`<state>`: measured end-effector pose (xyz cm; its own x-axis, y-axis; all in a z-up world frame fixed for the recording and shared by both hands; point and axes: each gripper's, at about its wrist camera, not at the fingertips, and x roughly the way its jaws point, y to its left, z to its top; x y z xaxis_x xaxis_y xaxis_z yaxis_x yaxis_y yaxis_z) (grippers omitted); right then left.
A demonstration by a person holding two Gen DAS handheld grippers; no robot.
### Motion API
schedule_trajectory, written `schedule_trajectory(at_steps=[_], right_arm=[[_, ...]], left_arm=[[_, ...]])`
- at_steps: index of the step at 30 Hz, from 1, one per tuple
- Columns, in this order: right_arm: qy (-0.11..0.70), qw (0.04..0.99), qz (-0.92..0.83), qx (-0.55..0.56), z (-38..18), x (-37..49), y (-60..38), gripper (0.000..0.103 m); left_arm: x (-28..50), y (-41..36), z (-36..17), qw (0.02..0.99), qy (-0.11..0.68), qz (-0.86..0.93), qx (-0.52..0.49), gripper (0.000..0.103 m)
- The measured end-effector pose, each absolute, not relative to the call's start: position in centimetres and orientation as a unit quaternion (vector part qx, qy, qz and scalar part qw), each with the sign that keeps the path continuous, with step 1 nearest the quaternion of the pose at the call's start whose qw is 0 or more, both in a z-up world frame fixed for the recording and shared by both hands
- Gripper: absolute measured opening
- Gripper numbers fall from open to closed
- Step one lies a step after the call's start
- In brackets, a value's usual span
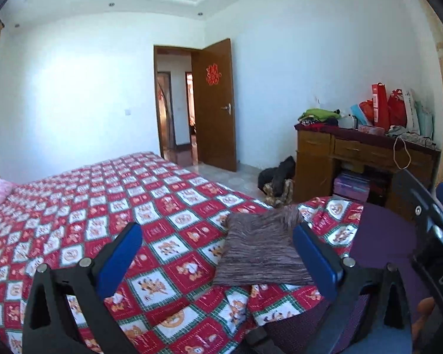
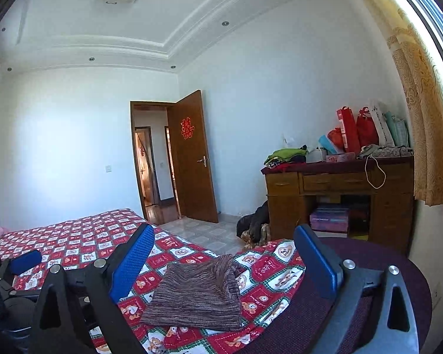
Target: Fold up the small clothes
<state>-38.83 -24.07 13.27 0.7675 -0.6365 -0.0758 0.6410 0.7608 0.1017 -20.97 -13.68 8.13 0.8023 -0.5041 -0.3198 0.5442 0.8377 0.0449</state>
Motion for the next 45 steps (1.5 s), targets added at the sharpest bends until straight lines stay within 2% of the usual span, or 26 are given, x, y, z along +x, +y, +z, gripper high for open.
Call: schedule_trajectory(at_steps=[45], right_arm=[[0.019,0.933,-0.348,0.088,12.52,-39.31,-24.71,0.097]], left_arm=[[-21.35,-14.24,8.11,0.948,0.149,-0.271,0.073,0.103]])
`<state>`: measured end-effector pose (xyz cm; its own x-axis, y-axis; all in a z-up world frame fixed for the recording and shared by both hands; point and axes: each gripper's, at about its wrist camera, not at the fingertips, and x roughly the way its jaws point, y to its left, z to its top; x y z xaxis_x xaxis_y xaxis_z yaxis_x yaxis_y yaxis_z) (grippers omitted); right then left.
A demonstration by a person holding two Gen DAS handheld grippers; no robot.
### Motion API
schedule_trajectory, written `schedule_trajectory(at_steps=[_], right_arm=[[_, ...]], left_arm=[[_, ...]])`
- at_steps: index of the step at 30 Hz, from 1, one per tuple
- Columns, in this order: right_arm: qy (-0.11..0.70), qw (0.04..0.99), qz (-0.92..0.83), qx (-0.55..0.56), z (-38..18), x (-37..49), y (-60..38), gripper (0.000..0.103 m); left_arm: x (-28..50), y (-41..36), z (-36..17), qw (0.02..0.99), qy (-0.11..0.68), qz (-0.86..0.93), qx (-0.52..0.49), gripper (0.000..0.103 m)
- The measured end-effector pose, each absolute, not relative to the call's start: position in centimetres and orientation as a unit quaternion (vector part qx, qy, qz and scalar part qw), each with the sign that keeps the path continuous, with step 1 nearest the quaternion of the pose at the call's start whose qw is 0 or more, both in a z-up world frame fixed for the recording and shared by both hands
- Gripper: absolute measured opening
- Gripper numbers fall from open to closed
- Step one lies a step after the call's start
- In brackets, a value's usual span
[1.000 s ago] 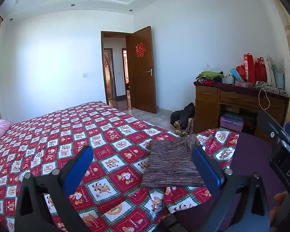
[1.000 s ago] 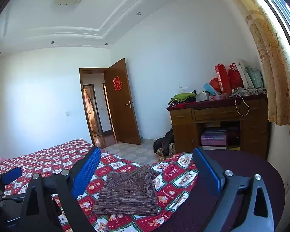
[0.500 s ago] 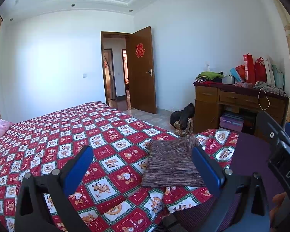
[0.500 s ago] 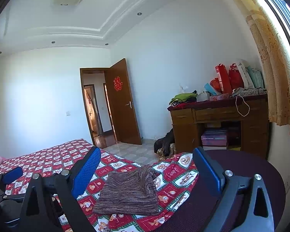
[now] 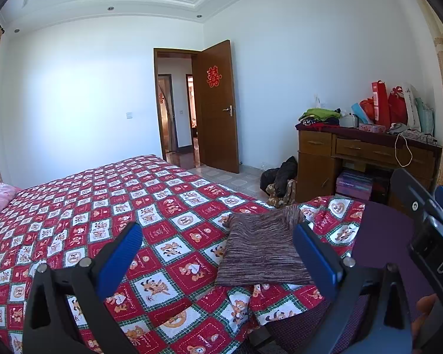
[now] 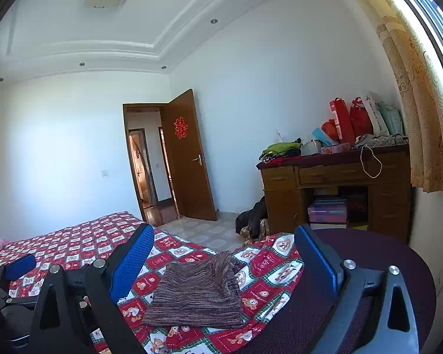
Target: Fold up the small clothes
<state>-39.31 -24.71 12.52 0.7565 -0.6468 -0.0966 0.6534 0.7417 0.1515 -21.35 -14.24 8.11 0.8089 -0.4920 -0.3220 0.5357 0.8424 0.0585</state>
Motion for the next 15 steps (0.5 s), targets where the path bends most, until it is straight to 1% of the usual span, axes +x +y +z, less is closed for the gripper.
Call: schedule_trajectory(at_steps=[15], right_arm=[[0.019,0.932,-0.35,0.091,12.52,-39.17,-25.0,0.097]], left_arm=[[-21.19,-14.41,8.0,0.948,0.153,-0.266,0.082,0.103]])
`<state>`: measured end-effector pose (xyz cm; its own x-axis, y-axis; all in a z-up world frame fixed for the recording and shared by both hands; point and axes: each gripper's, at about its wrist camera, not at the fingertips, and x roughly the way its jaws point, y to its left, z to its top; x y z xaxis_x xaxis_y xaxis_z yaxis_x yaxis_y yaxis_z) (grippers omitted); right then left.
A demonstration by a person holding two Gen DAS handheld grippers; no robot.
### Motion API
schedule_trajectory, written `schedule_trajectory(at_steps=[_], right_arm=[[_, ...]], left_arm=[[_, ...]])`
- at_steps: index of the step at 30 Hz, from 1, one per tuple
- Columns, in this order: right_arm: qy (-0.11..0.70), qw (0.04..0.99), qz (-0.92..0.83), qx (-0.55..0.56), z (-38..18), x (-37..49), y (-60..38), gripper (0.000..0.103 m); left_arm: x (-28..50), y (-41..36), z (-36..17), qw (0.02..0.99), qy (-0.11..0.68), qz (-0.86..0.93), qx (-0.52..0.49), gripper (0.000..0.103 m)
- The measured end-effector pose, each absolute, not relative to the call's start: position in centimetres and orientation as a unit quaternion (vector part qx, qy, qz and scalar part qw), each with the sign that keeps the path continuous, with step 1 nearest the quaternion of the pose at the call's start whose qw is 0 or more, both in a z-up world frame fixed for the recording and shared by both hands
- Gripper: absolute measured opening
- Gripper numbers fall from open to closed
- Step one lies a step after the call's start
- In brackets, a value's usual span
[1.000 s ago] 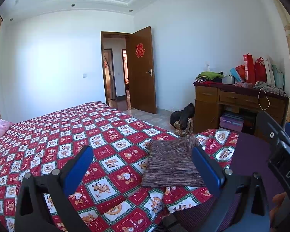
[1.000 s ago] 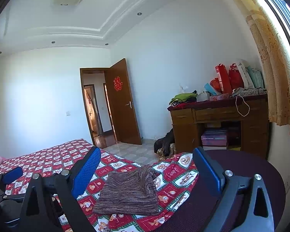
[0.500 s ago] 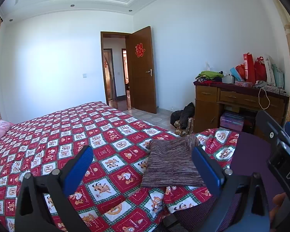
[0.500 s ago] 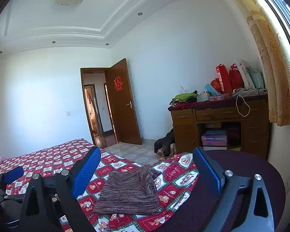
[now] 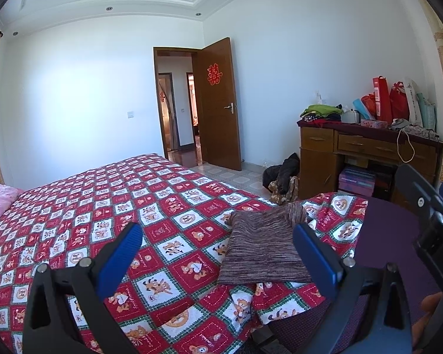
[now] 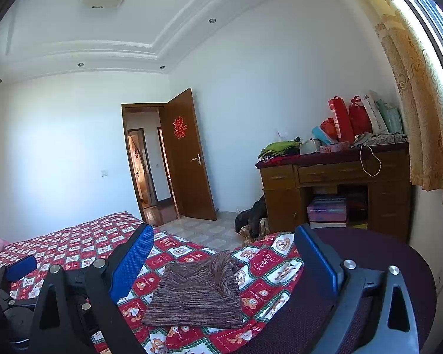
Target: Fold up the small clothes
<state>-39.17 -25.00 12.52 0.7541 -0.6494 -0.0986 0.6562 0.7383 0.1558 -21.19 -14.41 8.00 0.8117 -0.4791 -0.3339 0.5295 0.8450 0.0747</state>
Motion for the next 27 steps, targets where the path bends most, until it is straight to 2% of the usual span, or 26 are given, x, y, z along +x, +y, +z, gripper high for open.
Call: schedule_trajectory(at_steps=[27], right_arm=[[0.016,0.93,-0.356,0.089,12.73,-39.63,-24.59,0.097]], left_arm=[[-20.5,-13.77,7.76,0.95,0.163,-0.255,0.081,0.103]])
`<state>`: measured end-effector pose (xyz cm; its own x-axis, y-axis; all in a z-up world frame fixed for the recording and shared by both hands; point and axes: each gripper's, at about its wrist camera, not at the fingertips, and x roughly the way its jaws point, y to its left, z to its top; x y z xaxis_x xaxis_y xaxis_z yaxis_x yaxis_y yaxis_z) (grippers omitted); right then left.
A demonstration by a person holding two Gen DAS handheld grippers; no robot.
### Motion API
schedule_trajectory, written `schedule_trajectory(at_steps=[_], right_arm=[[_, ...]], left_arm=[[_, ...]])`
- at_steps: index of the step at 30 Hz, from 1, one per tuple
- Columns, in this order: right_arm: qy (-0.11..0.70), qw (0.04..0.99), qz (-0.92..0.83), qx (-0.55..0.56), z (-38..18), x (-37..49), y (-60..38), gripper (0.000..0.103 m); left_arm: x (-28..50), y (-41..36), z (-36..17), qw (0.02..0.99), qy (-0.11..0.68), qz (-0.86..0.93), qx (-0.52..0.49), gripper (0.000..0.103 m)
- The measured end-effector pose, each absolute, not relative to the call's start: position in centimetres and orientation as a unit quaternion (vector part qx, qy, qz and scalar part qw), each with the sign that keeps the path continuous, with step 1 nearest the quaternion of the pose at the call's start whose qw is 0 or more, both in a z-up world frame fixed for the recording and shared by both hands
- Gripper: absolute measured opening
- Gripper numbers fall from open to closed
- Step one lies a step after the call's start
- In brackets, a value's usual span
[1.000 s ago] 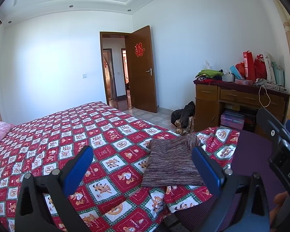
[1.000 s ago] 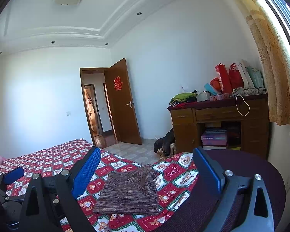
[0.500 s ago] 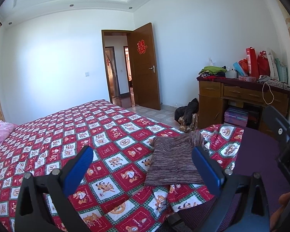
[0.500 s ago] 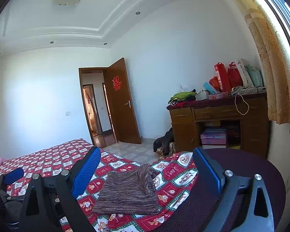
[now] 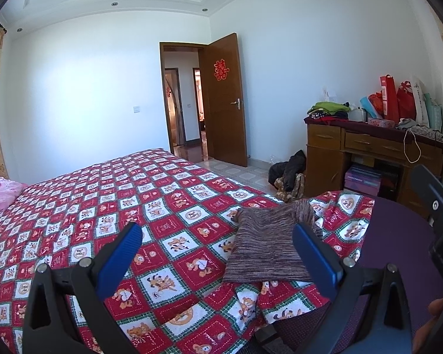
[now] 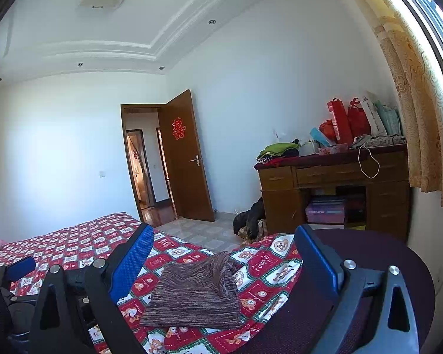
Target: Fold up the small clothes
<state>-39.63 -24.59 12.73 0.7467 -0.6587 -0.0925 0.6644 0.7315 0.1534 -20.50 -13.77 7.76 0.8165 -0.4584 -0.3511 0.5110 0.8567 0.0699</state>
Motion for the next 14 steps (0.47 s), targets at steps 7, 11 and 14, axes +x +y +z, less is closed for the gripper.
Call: schedule_trajectory(at_steps=[7,11,14], right_arm=[[0.016,0.931,-0.355,0.088,12.83,-39.6,-24.59,0.097],[0.018,0.931,-0.354,0.088,12.88,-39.36,-24.67,0.097],[0.024,0.931,-0.353,0.087,12.82,-39.11,-24.78,0.097]], left_arm=[[-20.5,-13.88,7.64,0.947,0.169,-0.263,0.077,0.103],[-20.54,-13.91,7.5,0.947,0.165,-0.267,0.076,0.103],[-20.43,-13.94,7.42,0.945,0.168,-0.271,0.078,0.103]])
